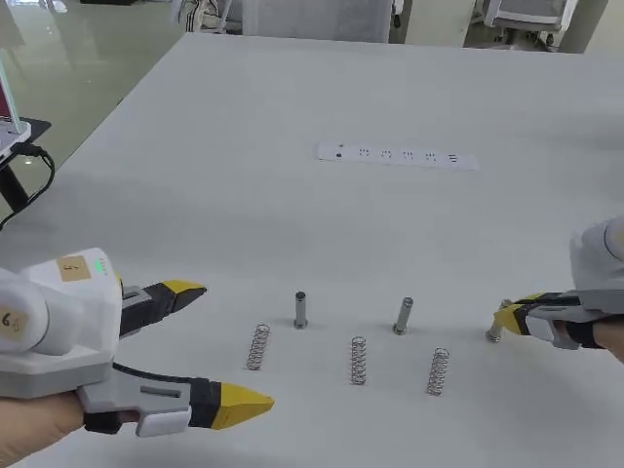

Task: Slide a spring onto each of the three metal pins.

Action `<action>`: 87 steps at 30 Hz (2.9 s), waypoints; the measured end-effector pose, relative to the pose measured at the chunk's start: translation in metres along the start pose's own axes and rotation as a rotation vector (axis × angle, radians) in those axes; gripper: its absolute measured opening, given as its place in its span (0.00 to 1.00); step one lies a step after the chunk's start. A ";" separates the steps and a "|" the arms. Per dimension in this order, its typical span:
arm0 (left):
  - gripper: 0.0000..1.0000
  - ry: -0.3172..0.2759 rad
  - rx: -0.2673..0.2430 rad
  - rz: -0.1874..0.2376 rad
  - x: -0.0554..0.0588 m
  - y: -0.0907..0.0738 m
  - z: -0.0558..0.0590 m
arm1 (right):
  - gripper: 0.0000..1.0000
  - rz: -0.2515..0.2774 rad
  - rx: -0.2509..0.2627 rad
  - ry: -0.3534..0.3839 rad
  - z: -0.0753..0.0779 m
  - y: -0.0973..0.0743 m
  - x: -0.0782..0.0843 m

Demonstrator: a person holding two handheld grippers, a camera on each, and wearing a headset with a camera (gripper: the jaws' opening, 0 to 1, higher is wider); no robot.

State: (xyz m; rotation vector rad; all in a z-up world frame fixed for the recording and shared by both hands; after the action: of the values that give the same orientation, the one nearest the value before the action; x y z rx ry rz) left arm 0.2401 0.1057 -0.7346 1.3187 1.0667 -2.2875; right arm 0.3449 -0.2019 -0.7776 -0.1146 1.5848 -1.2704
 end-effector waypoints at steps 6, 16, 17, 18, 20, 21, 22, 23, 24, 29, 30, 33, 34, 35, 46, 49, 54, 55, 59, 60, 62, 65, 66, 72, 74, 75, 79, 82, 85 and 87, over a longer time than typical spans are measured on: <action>0.87 -0.001 -0.005 0.001 0.000 -0.001 -0.001 | 0.06 -0.002 -0.009 -0.018 -0.003 -0.001 0.001; 0.86 0.001 -0.004 0.000 0.000 -0.001 0.001 | 0.06 -0.018 -0.001 -0.075 -0.007 -0.003 0.003; 0.87 0.000 -0.005 0.001 0.000 -0.001 0.001 | 0.06 -0.019 -0.003 -0.080 -0.007 -0.003 0.003; 0.87 -0.001 -0.005 0.005 0.000 -0.001 0.001 | 0.06 -0.019 -0.005 -0.085 -0.008 -0.004 0.003; 0.87 -0.003 -0.005 0.008 -0.001 -0.001 0.001 | 0.06 -0.021 -0.003 -0.088 -0.007 -0.004 0.003; 0.87 -0.001 -0.006 0.006 0.000 -0.001 0.001 | 0.06 -0.017 -0.004 -0.088 -0.007 -0.004 0.003; 0.87 -0.001 -0.007 0.004 0.000 -0.001 0.001 | 0.06 -0.009 -0.002 -0.086 -0.007 -0.004 0.002; 0.87 0.000 -0.003 0.004 0.000 -0.001 0.002 | 0.06 -0.004 0.000 -0.081 -0.007 -0.004 0.001; 0.87 0.000 -0.003 0.006 0.000 -0.001 0.002 | 0.07 -0.002 -0.001 -0.081 -0.007 -0.005 0.001; 0.86 -0.003 -0.004 0.007 0.000 -0.001 0.002 | 0.11 -0.003 -0.001 -0.090 -0.006 -0.005 0.000; 0.87 -0.004 -0.004 0.008 0.000 -0.001 0.002 | 0.13 -0.002 -0.003 -0.090 -0.006 -0.005 0.000; 0.87 -0.004 -0.005 0.011 -0.001 -0.002 0.003 | 0.16 -0.002 -0.004 -0.099 -0.007 -0.005 0.000; 0.87 -0.004 -0.007 0.012 -0.001 -0.002 0.002 | 0.16 -0.002 -0.005 -0.101 -0.008 -0.005 0.000; 0.87 -0.003 -0.007 0.012 -0.001 -0.002 0.002 | 0.18 -0.001 -0.005 -0.101 -0.008 -0.005 0.000; 0.88 -0.010 -0.020 0.018 -0.001 -0.003 -0.001 | 0.31 0.019 -0.005 -0.079 -0.009 -0.006 0.002; 0.88 -0.010 -0.018 0.015 -0.001 -0.003 0.000 | 0.33 0.022 -0.011 -0.066 -0.010 -0.007 0.002; 0.88 -0.009 -0.016 0.015 -0.002 -0.003 0.000 | 0.40 0.029 -0.008 -0.068 -0.011 -0.007 0.001; 0.88 -0.009 -0.015 0.014 -0.002 -0.003 0.000 | 0.42 0.030 -0.005 -0.069 -0.011 -0.007 0.001; 0.88 -0.008 -0.015 0.011 -0.002 -0.004 0.000 | 0.46 0.032 0.001 -0.064 -0.010 -0.008 0.002; 0.88 -0.007 -0.016 0.010 -0.002 -0.004 0.000 | 0.46 0.031 0.002 -0.060 -0.011 -0.008 0.003; 0.88 -0.007 -0.015 0.009 -0.002 -0.004 0.000 | 0.47 0.031 0.003 -0.052 -0.012 -0.008 0.004; 0.88 -0.008 -0.015 0.012 -0.002 -0.005 -0.001 | 0.48 0.028 0.000 -0.040 -0.013 -0.009 0.007; 0.88 -0.009 -0.014 0.012 -0.002 -0.005 -0.001 | 0.49 0.029 0.003 -0.036 -0.013 -0.010 0.007; 0.89 -0.011 -0.011 0.009 0.000 -0.002 -0.001 | 0.53 0.037 0.013 -0.004 -0.013 -0.013 0.009; 0.89 -0.011 -0.008 0.007 0.001 -0.001 -0.001 | 0.54 0.036 0.014 -0.001 -0.013 -0.014 0.010; 0.89 -0.011 -0.009 0.006 0.002 -0.001 -0.001 | 0.54 0.035 0.015 0.008 -0.012 -0.015 0.010; 0.89 -0.012 -0.009 0.008 0.001 -0.002 0.000 | 0.57 0.034 0.012 0.025 -0.013 -0.018 0.013; 0.89 -0.011 -0.011 0.012 -0.001 -0.002 -0.001 | 0.58 0.027 0.016 0.025 -0.014 -0.019 0.016; 0.89 -0.009 -0.010 0.014 -0.001 -0.002 -0.001 | 0.60 0.047 0.016 0.048 -0.017 -0.020 0.015; 0.89 -0.006 -0.010 0.012 0.000 -0.002 0.000 | 0.61 0.048 0.015 0.065 -0.019 -0.021 0.015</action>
State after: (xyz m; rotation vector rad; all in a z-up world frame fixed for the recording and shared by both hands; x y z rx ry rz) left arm 0.2393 0.1075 -0.7334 1.3094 1.0647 -2.2731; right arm 0.3139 -0.2082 -0.7736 -0.0258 1.6240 -1.2596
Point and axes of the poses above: the centre of the closed fingertips' face, and the gripper's own axes: y roughly forward along the fingers, z roughly to its right, x roughly out of its underside, the point moved 4 cm from there along -y, roughly backward along the fingers, and after that the axes turned 14 degrees about -y, right-handed, at the moved point
